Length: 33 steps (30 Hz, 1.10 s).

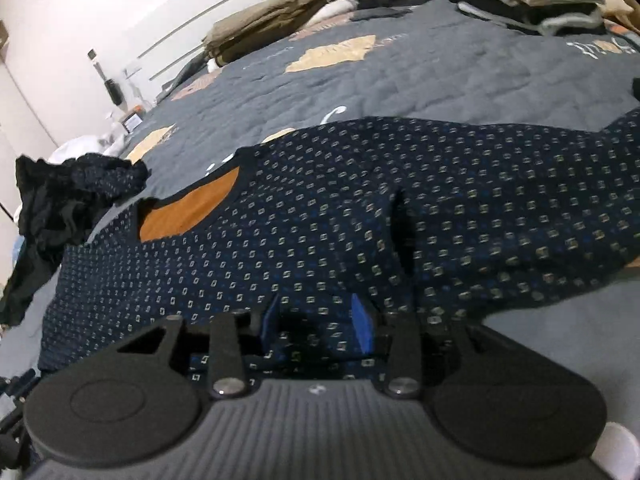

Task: Fold clothes

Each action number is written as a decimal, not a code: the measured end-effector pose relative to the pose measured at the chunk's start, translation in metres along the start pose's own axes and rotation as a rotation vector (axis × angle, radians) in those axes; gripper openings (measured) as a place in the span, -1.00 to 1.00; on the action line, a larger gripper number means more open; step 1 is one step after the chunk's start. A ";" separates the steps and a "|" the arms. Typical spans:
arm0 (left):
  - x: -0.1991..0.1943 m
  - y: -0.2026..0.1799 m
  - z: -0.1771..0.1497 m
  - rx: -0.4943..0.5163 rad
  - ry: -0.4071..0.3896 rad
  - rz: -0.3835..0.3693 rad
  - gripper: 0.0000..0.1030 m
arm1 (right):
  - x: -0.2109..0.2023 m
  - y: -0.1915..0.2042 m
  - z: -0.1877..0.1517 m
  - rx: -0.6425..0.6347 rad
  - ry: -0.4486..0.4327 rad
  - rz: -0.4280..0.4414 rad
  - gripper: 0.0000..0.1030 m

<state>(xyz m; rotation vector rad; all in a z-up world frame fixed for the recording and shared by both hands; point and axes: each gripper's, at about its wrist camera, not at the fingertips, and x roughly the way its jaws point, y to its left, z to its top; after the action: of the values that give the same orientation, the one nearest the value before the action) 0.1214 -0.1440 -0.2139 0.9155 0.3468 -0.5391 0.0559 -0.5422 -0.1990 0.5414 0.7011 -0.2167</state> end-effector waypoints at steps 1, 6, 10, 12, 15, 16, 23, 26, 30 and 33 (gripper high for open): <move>-0.002 0.003 0.003 -0.027 -0.015 -0.006 -0.80 | -0.006 -0.003 0.002 0.010 -0.009 0.001 -0.23; -0.011 0.023 0.022 -0.272 -0.074 -0.111 -0.57 | -0.037 -0.007 0.009 0.035 -0.056 -0.041 -0.21; -0.018 0.030 0.031 -0.443 -0.124 -0.221 -0.19 | -0.040 -0.008 0.005 0.088 -0.070 0.029 -0.11; -0.019 0.030 0.034 -0.490 -0.134 -0.253 -0.18 | -0.031 -0.007 0.001 0.111 -0.068 0.078 -0.10; -0.018 0.030 0.036 -0.550 -0.137 -0.284 -0.10 | -0.016 -0.010 -0.006 0.120 -0.054 0.050 -0.09; -0.018 0.031 0.036 -0.563 -0.135 -0.287 -0.10 | -0.011 -0.012 -0.009 0.121 -0.048 0.034 -0.10; -0.012 0.041 0.029 -0.662 -0.105 -0.304 -0.05 | -0.022 -0.012 -0.005 0.100 -0.049 -0.048 -0.09; -0.012 0.044 0.030 -0.706 -0.113 -0.331 -0.03 | -0.028 -0.007 -0.003 0.107 -0.065 -0.003 -0.09; -0.014 0.040 0.035 -0.729 -0.124 -0.359 0.10 | -0.022 0.008 -0.004 0.140 -0.071 0.126 -0.03; -0.015 0.037 0.037 -0.747 -0.126 -0.376 0.10 | -0.012 0.025 -0.007 0.172 -0.047 0.217 -0.01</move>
<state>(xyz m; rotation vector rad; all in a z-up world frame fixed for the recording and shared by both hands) 0.1323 -0.1521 -0.1615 0.0895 0.5599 -0.7360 0.0526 -0.5175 -0.1856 0.7692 0.5761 -0.0867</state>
